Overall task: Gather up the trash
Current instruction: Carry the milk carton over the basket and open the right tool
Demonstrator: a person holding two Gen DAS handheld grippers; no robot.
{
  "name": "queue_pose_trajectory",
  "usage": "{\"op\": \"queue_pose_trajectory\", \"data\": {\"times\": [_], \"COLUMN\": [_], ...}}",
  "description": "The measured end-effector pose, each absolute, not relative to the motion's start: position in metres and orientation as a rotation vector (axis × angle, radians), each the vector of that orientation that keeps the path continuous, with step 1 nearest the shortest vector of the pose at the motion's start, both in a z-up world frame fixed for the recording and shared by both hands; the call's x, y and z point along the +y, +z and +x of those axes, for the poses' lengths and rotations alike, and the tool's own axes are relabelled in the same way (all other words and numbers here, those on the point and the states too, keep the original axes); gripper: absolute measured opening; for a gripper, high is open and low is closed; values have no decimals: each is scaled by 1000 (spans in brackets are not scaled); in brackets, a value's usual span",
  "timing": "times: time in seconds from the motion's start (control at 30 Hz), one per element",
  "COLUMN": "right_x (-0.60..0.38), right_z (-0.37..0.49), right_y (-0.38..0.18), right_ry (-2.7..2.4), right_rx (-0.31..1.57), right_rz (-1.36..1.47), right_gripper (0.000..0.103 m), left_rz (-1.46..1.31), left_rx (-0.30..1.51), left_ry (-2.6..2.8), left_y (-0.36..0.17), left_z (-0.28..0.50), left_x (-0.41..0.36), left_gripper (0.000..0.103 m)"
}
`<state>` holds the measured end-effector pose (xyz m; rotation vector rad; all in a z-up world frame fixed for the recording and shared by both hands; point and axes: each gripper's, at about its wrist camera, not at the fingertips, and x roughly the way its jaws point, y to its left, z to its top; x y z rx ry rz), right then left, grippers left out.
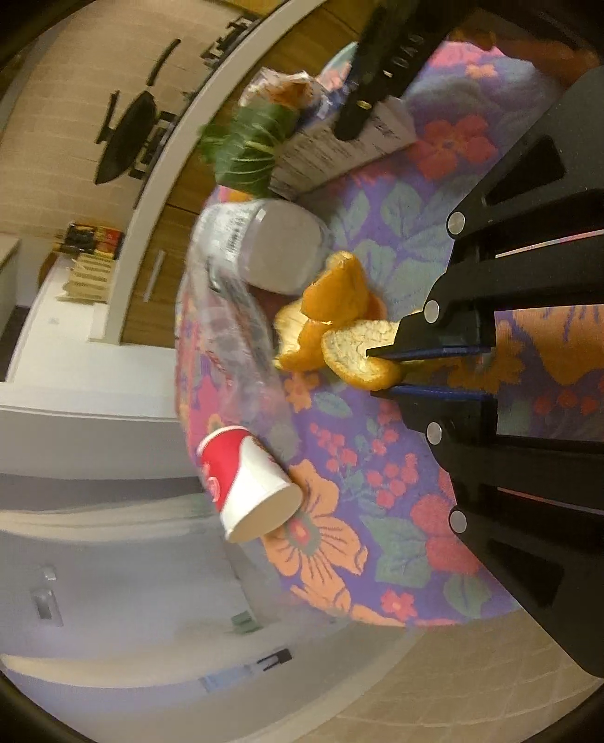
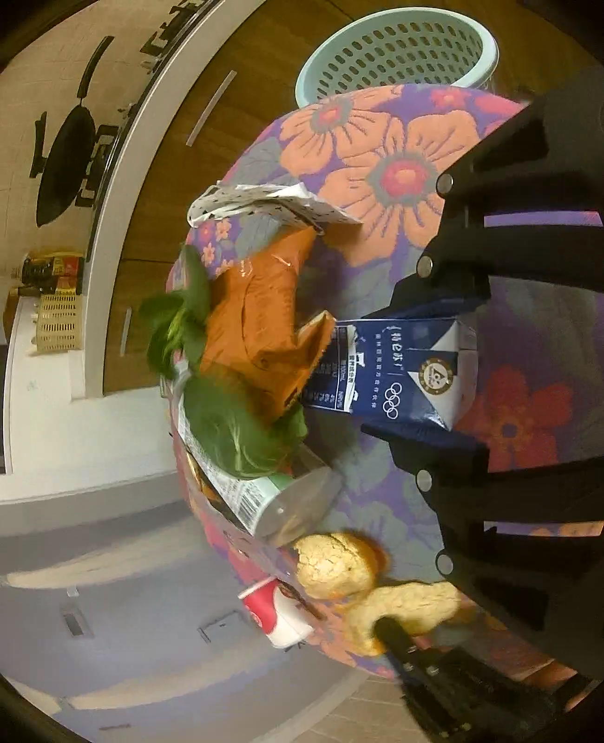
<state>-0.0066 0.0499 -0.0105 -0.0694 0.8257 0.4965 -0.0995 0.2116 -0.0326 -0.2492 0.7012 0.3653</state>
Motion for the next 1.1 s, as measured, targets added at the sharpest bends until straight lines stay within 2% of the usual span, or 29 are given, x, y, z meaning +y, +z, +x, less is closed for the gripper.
{"op": "queue_pose_trajectory", "data": {"times": [0.53, 0.63, 0.77, 0.9, 1.1], "right_x": [0, 4, 10, 26, 18], "right_z": [-13, -11, 1, -14, -15], "right_y": [31, 37, 30, 42, 63], "right_ry": [773, 773, 810, 553, 535], "right_rx": [836, 820, 902, 740, 646], "right_rz": [198, 181, 243, -39, -36], "right_gripper": [35, 35, 35, 35, 35], "left_rz": [-225, -217, -208, -203, -188], "left_rx": [488, 474, 468, 468, 460], "left_ry": [252, 241, 244, 236, 221], "left_y": [34, 42, 49, 52, 58], "left_z": [-116, -114, -109, -107, -100], "left_x": [180, 177, 176, 175, 170], "left_gripper": [8, 8, 8, 8, 8]}}
